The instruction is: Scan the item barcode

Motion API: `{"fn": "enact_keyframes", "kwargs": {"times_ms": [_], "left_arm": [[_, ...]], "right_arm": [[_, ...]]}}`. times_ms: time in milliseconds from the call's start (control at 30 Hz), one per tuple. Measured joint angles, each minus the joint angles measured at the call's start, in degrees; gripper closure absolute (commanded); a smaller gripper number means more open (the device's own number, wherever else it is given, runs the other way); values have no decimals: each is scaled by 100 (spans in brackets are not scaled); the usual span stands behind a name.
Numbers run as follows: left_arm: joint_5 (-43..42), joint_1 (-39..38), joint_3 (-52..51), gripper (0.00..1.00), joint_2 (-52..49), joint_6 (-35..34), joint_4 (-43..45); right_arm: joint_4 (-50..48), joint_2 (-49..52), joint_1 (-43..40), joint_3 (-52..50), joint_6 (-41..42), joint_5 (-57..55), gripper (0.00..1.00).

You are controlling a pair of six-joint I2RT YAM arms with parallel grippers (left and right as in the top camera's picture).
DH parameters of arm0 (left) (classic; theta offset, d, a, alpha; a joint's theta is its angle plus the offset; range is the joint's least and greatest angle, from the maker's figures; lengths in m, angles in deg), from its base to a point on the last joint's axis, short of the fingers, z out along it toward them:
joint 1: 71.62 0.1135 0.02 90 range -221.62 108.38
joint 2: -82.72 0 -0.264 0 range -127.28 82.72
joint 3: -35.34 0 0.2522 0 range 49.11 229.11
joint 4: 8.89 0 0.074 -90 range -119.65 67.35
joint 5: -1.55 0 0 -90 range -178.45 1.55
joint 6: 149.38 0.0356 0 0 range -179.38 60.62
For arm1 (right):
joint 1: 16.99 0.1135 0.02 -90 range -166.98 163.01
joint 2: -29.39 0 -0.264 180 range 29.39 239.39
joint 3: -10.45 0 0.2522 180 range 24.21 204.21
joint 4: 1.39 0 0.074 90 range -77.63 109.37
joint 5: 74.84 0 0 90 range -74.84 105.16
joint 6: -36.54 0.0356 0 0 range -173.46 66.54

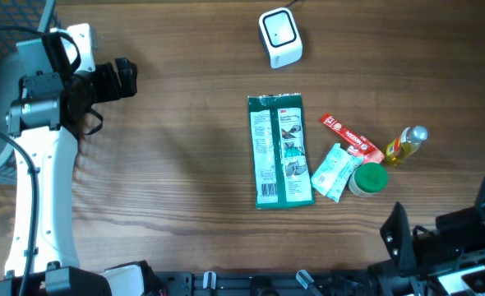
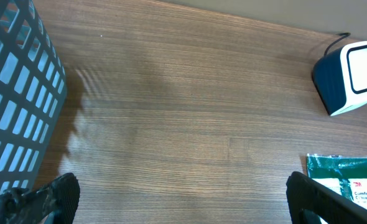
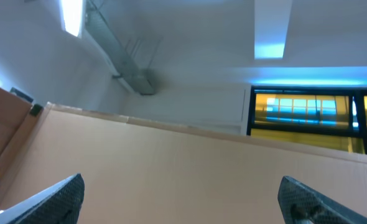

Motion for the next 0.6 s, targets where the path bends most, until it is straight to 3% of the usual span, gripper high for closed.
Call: {"fn": "enact_keyframes", "kwargs": {"times_ms": [233,433,600], "left_arm": [[0,0,0,0,0,0,0],[0,0,0,0,0,0,-2],[0,0,0,0,0,0,0]], "right_arm": [[162,-11,-479,-466,-35,678,0],[1427,-44,-649,-540,-81,1287,0],[848,-52,-649,-1123,-81,1207,0]]}}
